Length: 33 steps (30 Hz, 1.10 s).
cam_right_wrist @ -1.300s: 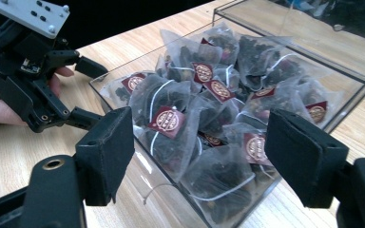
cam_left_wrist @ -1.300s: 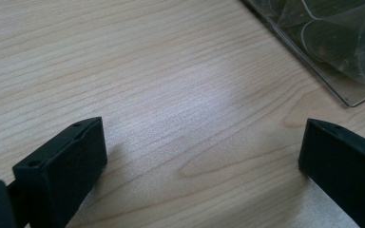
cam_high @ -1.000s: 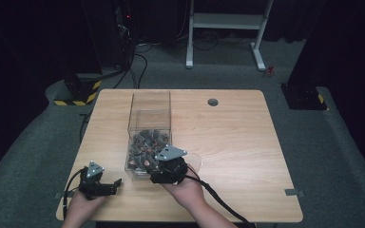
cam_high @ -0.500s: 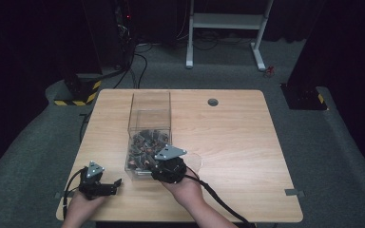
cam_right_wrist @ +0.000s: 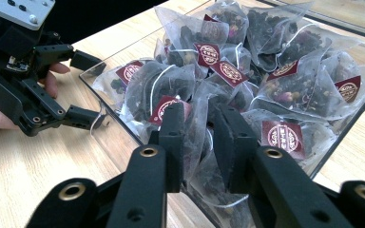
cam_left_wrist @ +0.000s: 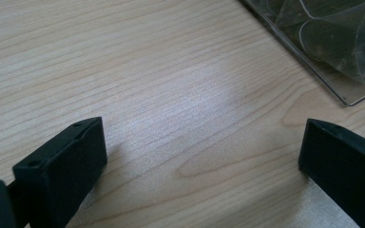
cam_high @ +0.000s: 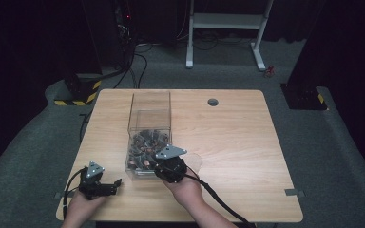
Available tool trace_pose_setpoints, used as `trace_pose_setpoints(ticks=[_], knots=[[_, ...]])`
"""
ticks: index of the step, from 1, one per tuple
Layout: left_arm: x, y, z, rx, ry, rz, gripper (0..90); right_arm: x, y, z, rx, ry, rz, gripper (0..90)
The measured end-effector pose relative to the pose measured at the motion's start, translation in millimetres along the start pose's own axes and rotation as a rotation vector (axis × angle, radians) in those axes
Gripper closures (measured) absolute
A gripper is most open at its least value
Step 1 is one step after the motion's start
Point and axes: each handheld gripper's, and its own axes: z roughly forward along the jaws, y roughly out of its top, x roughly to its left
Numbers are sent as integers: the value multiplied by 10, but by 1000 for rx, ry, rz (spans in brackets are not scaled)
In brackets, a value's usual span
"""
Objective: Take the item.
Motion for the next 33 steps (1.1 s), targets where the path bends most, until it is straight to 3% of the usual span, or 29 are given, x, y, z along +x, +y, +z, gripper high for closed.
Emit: trace_pose_setpoints(ticks=[9, 33], knots=[[0, 0, 0, 0, 0, 1, 23, -5, -28, 1, 3, 14, 0, 900], [0, 0, 0, 0, 0, 0, 23, 19, 7, -151, -66, 4, -10, 900]])
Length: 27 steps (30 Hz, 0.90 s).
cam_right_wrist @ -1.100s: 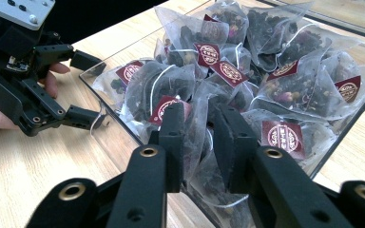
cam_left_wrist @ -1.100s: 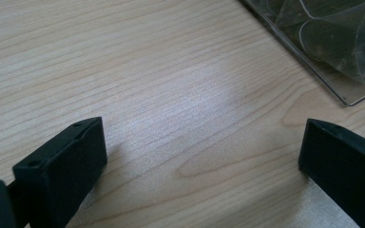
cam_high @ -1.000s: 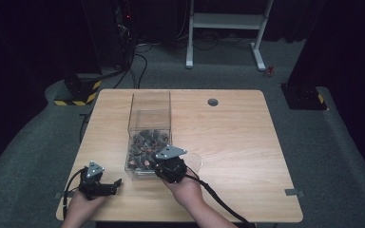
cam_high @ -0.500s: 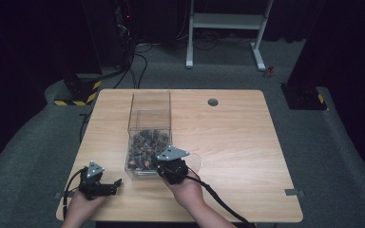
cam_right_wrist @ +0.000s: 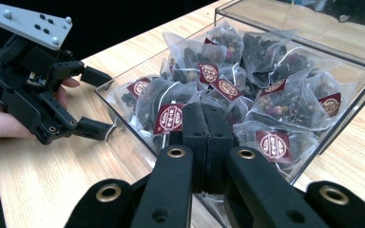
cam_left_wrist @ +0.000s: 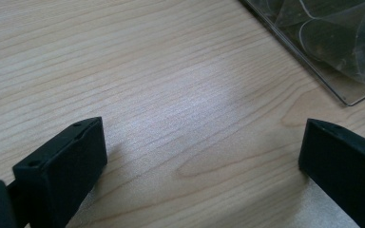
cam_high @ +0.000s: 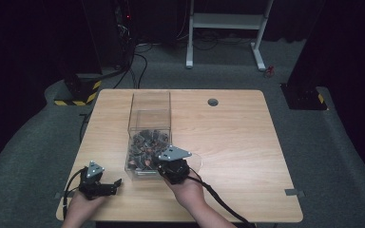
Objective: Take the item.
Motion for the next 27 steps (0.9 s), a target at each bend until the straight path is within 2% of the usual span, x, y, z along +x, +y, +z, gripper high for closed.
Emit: trace_pose_setpoints(ticks=[27], knots=[[0, 0, 0, 0, 0, 0, 23, -53, 82, -193, -78, -15, 7, 900]])
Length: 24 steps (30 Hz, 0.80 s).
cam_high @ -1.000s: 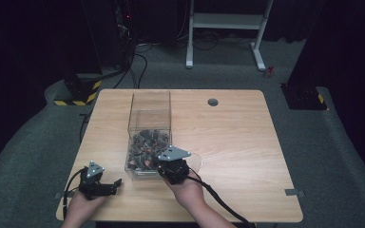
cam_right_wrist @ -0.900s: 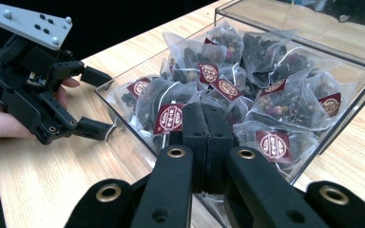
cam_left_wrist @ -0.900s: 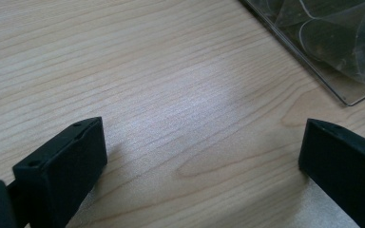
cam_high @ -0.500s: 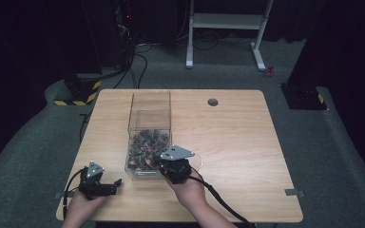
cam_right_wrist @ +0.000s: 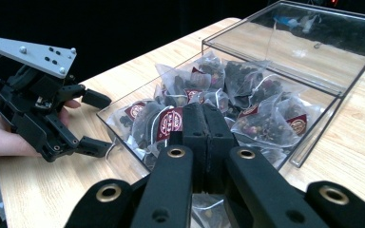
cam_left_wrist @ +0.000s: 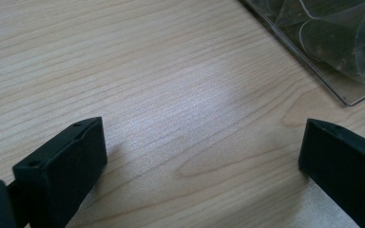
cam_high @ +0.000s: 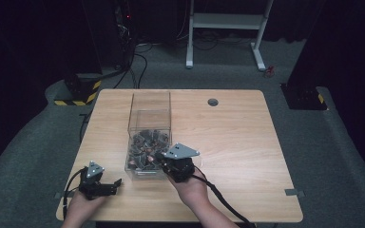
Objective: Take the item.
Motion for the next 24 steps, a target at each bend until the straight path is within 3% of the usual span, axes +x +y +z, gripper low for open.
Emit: trace_pose_setpoints(ticks=[24], knots=[[0, 0, 0, 0, 0, 0, 23, -134, 34, -191, -27, -46, 10, 900]])
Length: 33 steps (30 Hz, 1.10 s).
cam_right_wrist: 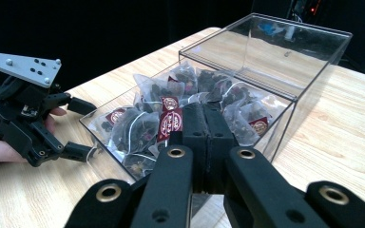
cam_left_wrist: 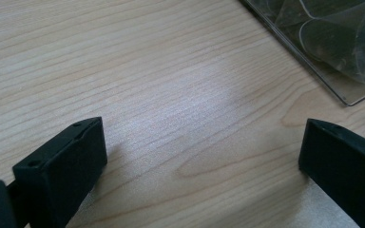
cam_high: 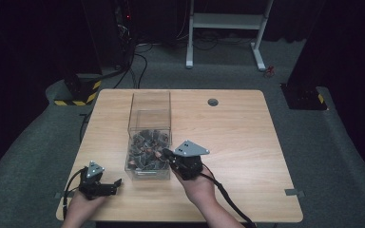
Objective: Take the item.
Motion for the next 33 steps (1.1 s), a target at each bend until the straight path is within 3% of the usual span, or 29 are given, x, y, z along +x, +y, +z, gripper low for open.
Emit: trace_pose_setpoints(ticks=[33], knots=[[2, 2, 3, -2, -2, 3, 23, -243, -155, -317, -15, -84, 35, 900]])
